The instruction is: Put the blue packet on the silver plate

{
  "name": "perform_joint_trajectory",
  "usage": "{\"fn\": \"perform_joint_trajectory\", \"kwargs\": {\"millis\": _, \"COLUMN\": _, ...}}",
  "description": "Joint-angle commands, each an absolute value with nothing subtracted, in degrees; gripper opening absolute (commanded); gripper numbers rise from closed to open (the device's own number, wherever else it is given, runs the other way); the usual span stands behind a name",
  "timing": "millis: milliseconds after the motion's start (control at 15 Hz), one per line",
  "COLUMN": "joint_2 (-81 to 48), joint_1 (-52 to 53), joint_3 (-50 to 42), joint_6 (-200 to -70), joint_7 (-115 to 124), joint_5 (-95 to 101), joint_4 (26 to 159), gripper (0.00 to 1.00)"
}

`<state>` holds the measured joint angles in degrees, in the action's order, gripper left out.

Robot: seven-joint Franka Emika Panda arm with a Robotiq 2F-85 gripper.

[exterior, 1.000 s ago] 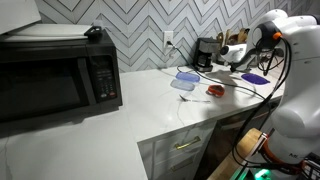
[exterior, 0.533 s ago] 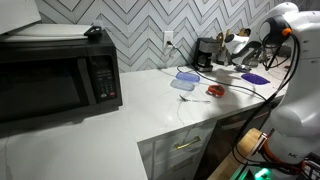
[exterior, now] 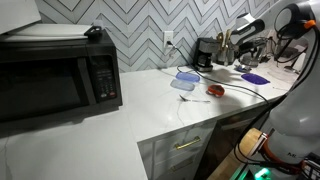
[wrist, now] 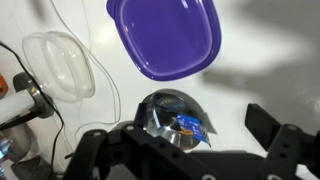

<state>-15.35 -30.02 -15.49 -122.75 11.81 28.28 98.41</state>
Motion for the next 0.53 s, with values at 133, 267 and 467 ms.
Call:
{"fn": "perform_joint_trajectory", "kwargs": {"millis": 133, "joint_2": -7.0, "joint_1": -28.8, "joint_3": -17.8, "joint_6": -113.9, "joint_7": -4.6, "joint_5": 10.5, "joint_4": 100.0, "gripper": 1.0}}
{"fn": "perform_joint_trajectory", "kwargs": {"millis": 267, "joint_2": -9.4, "joint_1": -27.4, "joint_3": -19.0, "joint_6": -114.5, "joint_7": -2.6, "joint_5": 12.5, "joint_4": 97.5, "gripper": 1.0}}
{"fn": "perform_joint_trajectory", "kwargs": {"millis": 467, "joint_2": -6.1, "joint_1": -27.3, "joint_3": -19.3, "joint_6": -114.8, "joint_7": -5.4, "joint_5": 10.2, "joint_4": 99.1, "gripper": 1.0}}
